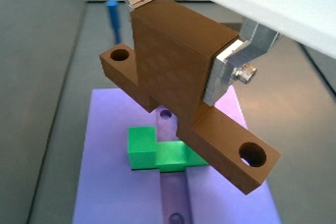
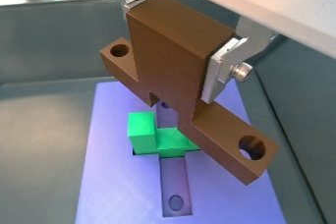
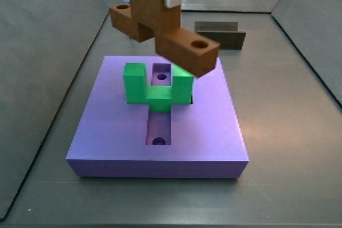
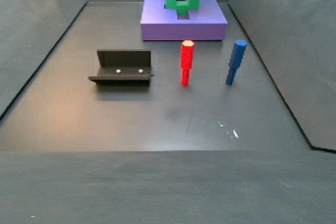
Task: Pick up the brown object. Move up. Move to above the board. Insert the brown object.
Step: Insert the brown object.
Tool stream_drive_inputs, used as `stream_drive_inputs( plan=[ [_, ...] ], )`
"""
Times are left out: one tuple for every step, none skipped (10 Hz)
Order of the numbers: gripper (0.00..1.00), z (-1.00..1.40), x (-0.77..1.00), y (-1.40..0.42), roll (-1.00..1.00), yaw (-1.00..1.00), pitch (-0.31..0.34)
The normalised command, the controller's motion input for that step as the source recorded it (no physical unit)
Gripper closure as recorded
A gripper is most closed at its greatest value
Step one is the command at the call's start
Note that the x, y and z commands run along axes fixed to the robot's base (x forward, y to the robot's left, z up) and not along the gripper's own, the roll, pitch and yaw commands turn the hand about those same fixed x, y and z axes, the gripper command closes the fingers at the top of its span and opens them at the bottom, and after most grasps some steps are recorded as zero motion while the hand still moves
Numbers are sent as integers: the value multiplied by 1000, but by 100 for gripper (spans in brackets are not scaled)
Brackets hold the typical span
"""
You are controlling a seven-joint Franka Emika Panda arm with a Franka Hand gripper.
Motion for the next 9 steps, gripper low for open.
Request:
stream_drive_inputs(
  plan=[
    [100, -183, 0, -129, 173, -923, 0],
    [100, -251, 0, -94, 206, -929, 0],
    [100, -471, 3, -9, 304, -863, 0],
    [100, -426, 109, 0, 419, -729, 0],
    [100, -409, 211, 0, 453, -611, 0],
    [100, -169, 209, -303, 219, -600, 10],
    [100, 63, 89, -411, 4, -760, 0],
    [100, 177, 97, -240, -74, -869, 0],
    [100, 0, 134, -189, -79, -869, 7]
  ],
)
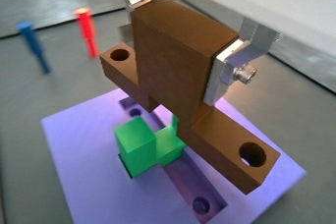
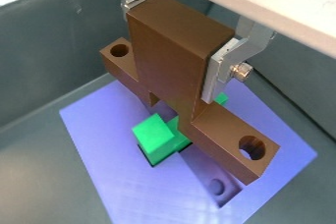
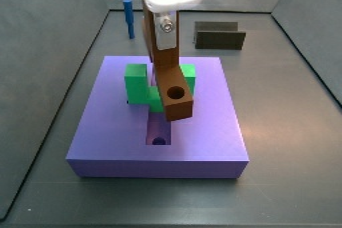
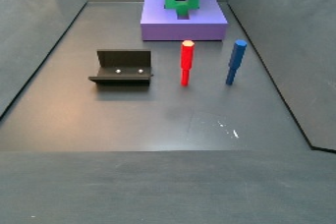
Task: Pick up the brown object. Move up. Move to above the board. Insert the brown object.
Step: Insert the brown object.
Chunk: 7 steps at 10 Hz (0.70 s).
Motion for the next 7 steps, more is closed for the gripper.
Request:
stream_drive_inputs(
  plan=[
    [100, -31, 97, -129, -27, -923, 3],
    [100, -137, 89, 0, 0, -914, 24],
    [100, -137, 131, 0, 0, -783, 77],
    [100, -154, -17, 171, -149, -377, 0],
    [100, 0, 0, 286, -339, -300, 10],
    [100, 0, -37, 317, -383, -137, 0],
    [100, 0, -63, 251, -443, 0, 0]
  ],
)
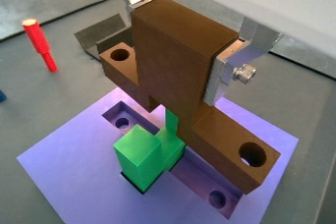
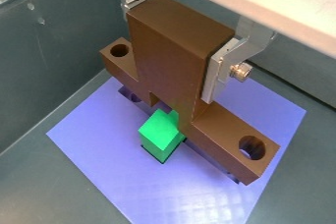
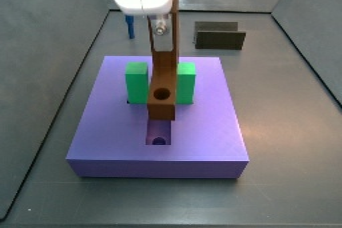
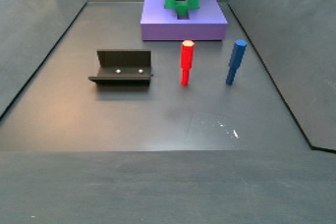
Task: Pick up the brown object. Move up. Move to above the board. Insert the brown object.
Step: Insert the brown object.
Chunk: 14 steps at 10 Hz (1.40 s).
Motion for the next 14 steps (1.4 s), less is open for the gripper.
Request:
stream_drive_inputs(
  plan=[
    [100, -9, 0, 151, -496, 0, 0],
    [100, -20, -34, 103, -466, 0, -1],
    [100, 229, 0, -14, -217, 0, -11],
    [100, 351, -26, -137, -79, 100, -60],
    [100, 406, -66, -183, 0, 189, -120],
    [100, 80, -29, -80, 0, 37, -63],
    [100, -29, 0, 0, 0, 0, -17],
    [100, -94, 0, 80, 73, 0, 0],
    [100, -129, 0, 14, 209, 0, 0],
    [100, -229, 0, 0, 296, 0, 41],
    [100, -203, 0, 0, 241, 0, 34],
    [100, -200, -77, 0, 287, 0, 39],
    [100, -169, -31, 0, 150, 0, 16],
    [100, -191, -83, 0, 84, 0, 0]
  ],
)
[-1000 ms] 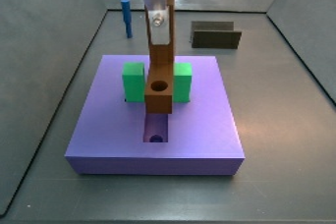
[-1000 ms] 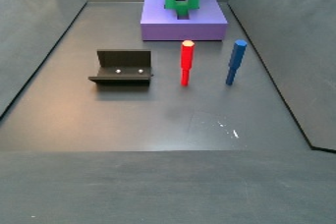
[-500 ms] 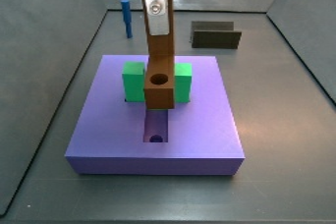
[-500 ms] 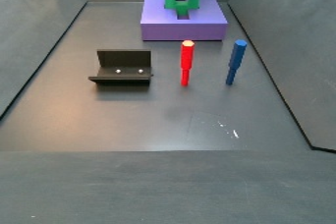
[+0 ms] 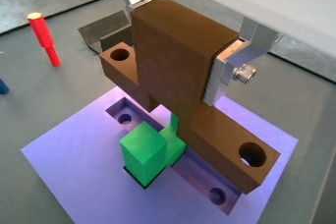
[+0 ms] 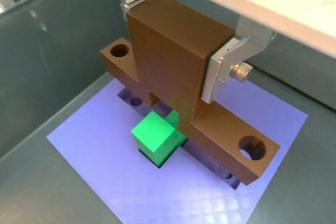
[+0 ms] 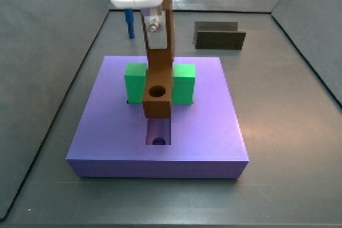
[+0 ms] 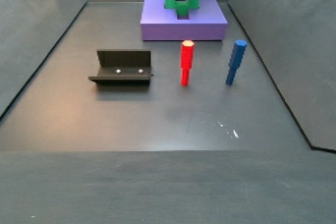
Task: Pick up the brown object. Move up. Move to above the board. Insert the brown object.
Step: Insert the brown object.
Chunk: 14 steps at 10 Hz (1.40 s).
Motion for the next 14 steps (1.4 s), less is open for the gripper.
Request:
stream_drive_inputs(
  plan=[
    [100, -137, -126, 0, 0, 0, 0],
    [100, -194, -186, 0, -21, 0, 0],
    [100, -249, -189, 0, 0, 17, 0],
    [100, -226, -111, 17, 0, 74, 0],
    [100, -169, 0, 0, 0, 80, 0],
    [100, -51, 291, -231, 0, 0, 1],
    [100, -57, 360, -209, 9, -11, 10],
    [100, -129, 274, -137, 33, -6, 14],
    [100, -171, 83, -29, 106, 0, 43],
    [100, -174, 3, 0, 127, 0, 57],
    [100, -146, 0, 0, 116, 0, 56],
    [100, -140, 0, 57, 84, 6, 46],
    [100, -149, 0, 74, 63, 74, 36],
    [100, -97, 63, 71, 39, 151, 36]
  ],
)
